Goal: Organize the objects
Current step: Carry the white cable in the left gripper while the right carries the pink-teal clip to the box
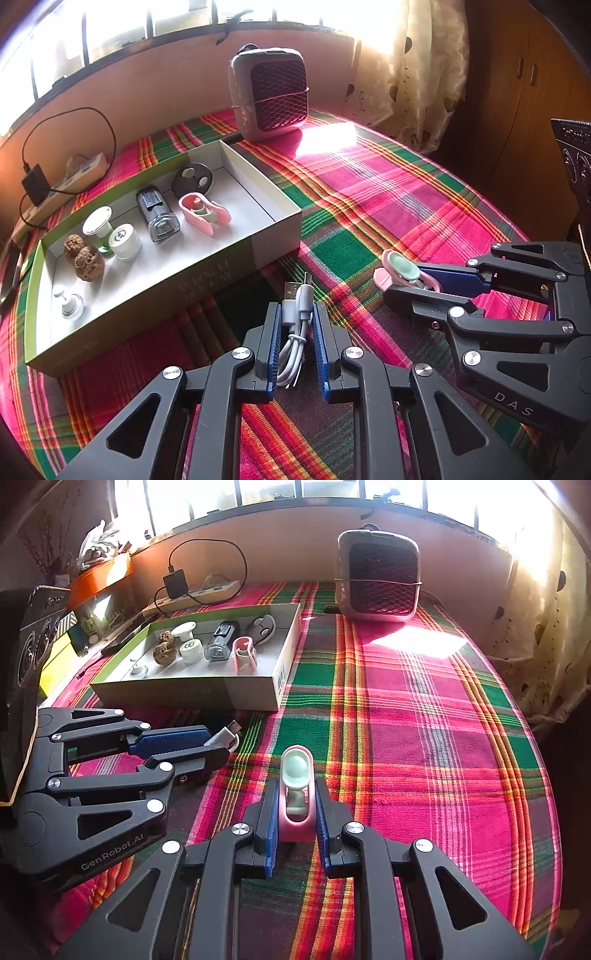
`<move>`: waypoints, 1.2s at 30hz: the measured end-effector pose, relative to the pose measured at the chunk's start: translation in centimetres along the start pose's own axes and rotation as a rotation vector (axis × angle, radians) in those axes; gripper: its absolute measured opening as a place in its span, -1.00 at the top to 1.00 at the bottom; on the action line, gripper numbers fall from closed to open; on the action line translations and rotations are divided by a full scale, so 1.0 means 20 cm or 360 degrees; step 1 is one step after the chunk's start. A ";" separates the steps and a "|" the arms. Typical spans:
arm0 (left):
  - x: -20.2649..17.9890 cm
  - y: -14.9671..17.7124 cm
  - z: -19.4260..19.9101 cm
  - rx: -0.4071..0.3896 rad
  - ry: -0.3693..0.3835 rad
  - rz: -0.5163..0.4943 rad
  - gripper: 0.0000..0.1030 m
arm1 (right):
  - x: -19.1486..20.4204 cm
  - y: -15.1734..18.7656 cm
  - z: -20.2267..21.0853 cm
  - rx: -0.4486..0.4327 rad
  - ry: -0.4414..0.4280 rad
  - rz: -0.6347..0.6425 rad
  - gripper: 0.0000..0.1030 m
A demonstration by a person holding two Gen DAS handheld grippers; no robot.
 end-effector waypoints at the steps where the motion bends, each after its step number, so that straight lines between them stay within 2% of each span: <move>1: 0.00 0.00 0.01 -0.0004 -0.0006 0.0006 0.70 | 0.00 0.00 0.01 -0.0004 0.0000 0.0001 0.64; 6: 0.01 0.02 0.05 -0.0027 -0.0071 0.0003 0.70 | 0.02 -0.01 0.03 -0.0015 0.0001 -0.0010 0.64; 26: 0.07 0.04 0.26 -0.0148 -0.0152 0.0096 0.70 | 0.14 -0.06 0.14 -0.0080 -0.0033 -0.0005 0.64; 36: 0.18 0.01 0.36 -0.0225 -0.0187 0.0180 0.70 | 0.18 -0.17 0.18 -0.0137 -0.0050 -0.0018 0.64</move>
Point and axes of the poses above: each gripper's, at about its wrist camera, not at the fingertips, and z roughly against the way its jaws point, x to its left, y to its underside, the point moved 9 cm from there along -z, roughly the way its jaws point, and after that the axes turned 12 degrees about y, right-handed, at the moved point
